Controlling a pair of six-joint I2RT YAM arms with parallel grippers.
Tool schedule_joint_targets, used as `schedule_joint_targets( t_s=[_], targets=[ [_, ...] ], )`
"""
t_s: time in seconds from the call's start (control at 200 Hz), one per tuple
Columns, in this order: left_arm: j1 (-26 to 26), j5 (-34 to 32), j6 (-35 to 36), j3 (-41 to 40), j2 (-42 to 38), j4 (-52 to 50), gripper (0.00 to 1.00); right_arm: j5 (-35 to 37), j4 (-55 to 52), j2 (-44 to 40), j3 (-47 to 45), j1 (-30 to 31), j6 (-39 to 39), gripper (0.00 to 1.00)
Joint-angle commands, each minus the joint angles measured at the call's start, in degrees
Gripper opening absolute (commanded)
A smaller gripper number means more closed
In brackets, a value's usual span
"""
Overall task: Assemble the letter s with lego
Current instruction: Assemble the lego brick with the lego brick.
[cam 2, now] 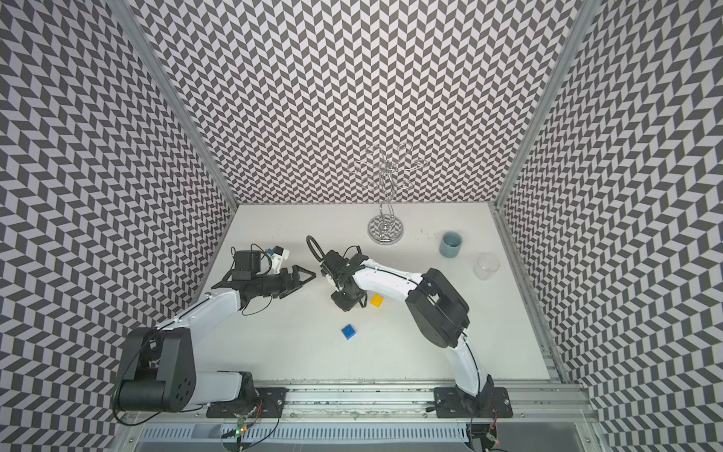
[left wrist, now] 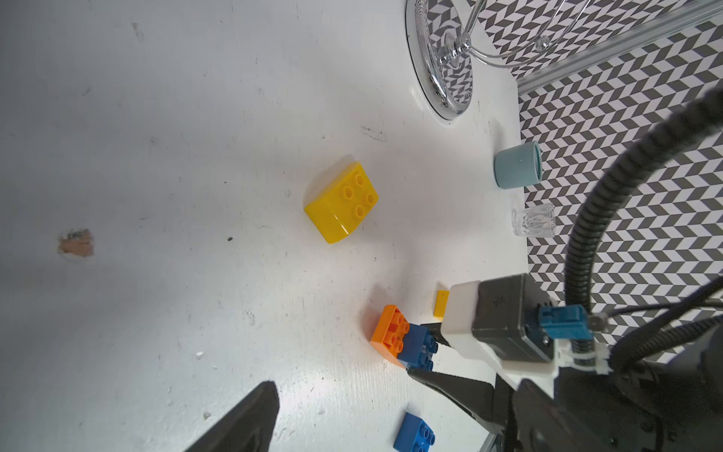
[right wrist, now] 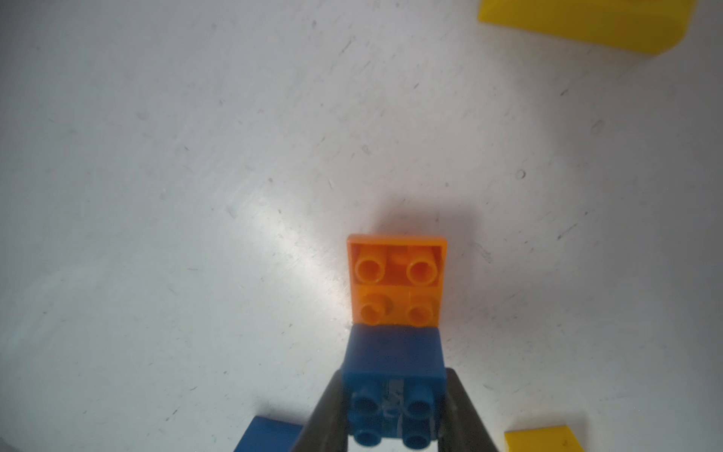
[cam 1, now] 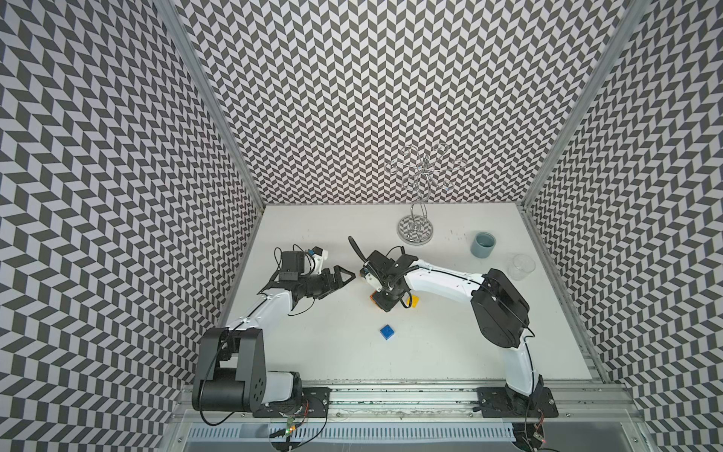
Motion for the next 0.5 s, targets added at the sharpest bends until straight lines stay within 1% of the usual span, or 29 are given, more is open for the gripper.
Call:
schedule_joint_targets(
  t_s=[0.0, 0.16, 0.431, 0.496],
  targets=[
    [0.46, 1.15, 0.05, -0.07, -0.19, 1.26, 0.96, 5.78, -2.79, 3.79, -3.77, 0.10, 0.39, 0.28],
    [0.55, 1.17, 0.07, -0.03, -0.05, 1.13, 0.96, 3.60, -2.10, 3.83, -3.81, 0.10, -0.75, 0.27],
    [0.55, 1.32, 0.06, 0.26, 0.49, 1.27, 0.96, 3.92, -4.03, 4.29, -0.02, 0.10, -1.00, 0.27],
    [0.55, 1.57, 0.02, 0.54, 0.83, 1.37, 0.96, 3.87, -4.86, 4.08, 0.74, 0.10, -1.10, 0.30]
  ],
)
